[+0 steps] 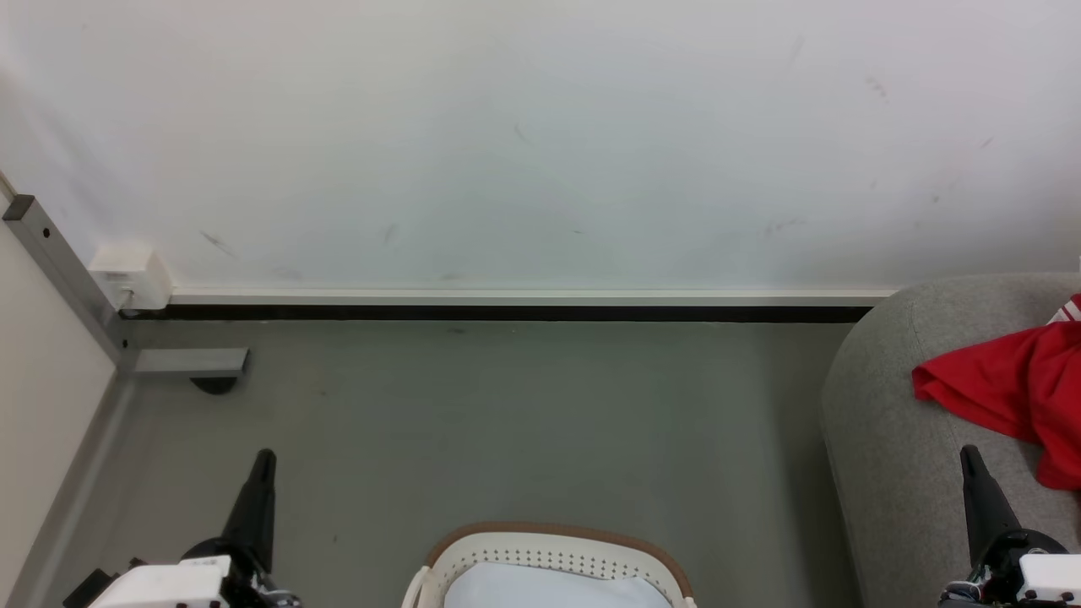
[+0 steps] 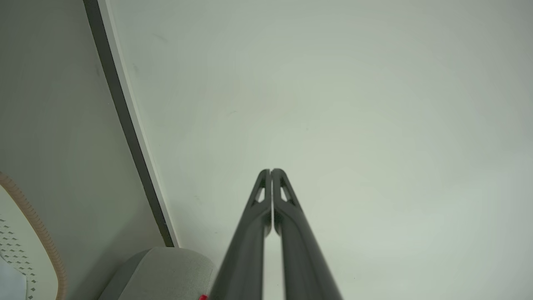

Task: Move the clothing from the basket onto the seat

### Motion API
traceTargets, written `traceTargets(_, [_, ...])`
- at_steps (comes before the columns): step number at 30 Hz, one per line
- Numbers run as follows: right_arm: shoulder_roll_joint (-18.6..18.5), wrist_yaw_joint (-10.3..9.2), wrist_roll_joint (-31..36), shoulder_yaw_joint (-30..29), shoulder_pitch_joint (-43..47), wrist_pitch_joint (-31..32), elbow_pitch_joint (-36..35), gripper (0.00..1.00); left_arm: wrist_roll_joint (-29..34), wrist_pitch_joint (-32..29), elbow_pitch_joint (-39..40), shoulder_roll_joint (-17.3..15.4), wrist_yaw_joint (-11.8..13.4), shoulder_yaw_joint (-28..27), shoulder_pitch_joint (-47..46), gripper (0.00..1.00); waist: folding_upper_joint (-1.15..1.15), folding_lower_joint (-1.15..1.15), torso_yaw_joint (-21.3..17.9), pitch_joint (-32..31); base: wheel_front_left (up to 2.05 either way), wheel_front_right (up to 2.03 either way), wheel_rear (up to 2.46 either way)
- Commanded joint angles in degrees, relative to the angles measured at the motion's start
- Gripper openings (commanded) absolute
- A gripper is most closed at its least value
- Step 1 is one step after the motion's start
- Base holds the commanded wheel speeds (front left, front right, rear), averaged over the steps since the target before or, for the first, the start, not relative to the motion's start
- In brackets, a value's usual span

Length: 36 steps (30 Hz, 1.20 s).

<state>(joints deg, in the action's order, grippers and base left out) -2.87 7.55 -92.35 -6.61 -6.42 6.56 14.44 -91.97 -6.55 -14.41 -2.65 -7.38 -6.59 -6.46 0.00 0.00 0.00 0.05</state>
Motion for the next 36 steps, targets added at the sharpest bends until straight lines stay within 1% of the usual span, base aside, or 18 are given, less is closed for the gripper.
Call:
traceTargets(1, [0.0, -0.12, 0.0, -0.2, -0.3, 0.3, -0.3, 0.0, -0.7, -0.3, 0.1, -0.4, -0.2, -0.1, -0.4, 0.0, 0.0, 0.0, 0.0, 0.0, 0.0, 0.0, 0.0])
traceTargets(36, [0.0, -0.11, 0.0, -0.2, -0.3, 0.2, -0.3, 0.0, -0.7, -0.3, 0.1, -0.4, -0.2, -0.1, -0.4, 0.0, 0.0, 0.0, 0.0, 0.0, 0.0, 0.0, 0.0])
